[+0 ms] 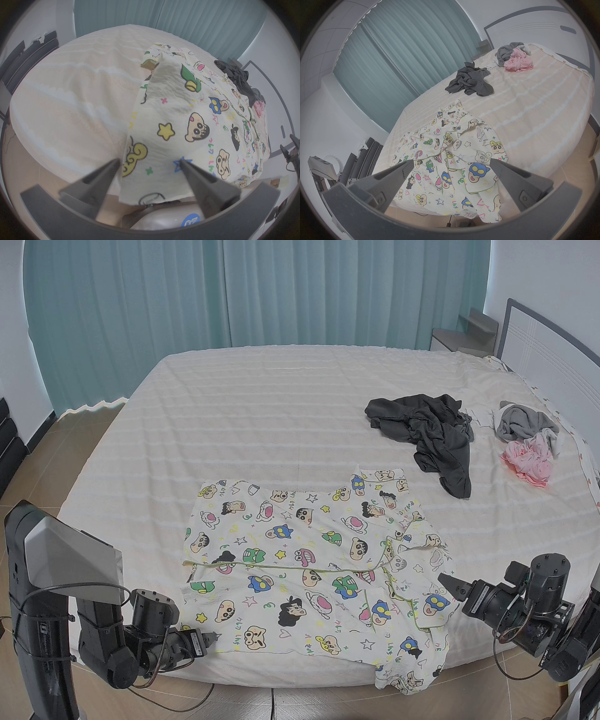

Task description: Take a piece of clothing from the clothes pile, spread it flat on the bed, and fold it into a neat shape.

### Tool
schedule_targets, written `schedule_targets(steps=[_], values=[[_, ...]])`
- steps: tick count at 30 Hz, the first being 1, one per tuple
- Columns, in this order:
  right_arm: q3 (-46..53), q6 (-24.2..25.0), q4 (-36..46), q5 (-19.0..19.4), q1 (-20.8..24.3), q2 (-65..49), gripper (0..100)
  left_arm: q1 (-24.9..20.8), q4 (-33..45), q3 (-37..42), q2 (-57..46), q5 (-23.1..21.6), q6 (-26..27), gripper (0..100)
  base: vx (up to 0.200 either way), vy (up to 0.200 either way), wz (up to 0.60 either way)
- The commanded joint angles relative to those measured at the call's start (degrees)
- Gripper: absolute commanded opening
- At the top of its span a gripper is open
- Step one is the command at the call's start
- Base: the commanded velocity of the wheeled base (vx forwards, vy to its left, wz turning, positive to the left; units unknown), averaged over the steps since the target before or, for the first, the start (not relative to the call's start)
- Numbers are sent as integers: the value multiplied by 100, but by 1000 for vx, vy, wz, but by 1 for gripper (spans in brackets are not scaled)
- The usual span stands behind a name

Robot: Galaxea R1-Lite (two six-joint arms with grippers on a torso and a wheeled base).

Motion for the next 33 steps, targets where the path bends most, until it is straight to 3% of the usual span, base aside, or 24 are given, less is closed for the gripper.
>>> schedule_targets(steps=[1,14,17,20,25,33], values=[[-5,5,-3,1,1,40,100,-77,-8,197,-52,-22,-17,0,0,0,0],[179,-22,-3,53,-25,172,100,-60,-78,637,-394,4,-8,0,0,0,0],[302,-22,76,678,-51,198,100,-60,-69,698,-895,13,-78,0,0,0,0],[302,-75,374,1064,-139,269,100,-77,-61,891,-1141,13,-175,0,0,0,0],[302,-857,1183,1688,-420,664,100,2,-69,1094,-1300,13,-254,0,0,0,0],[302,-2122,1948,2066,-667,1429,100,-16,-78,1014,-1686,13,-702,0,0,0,0]])
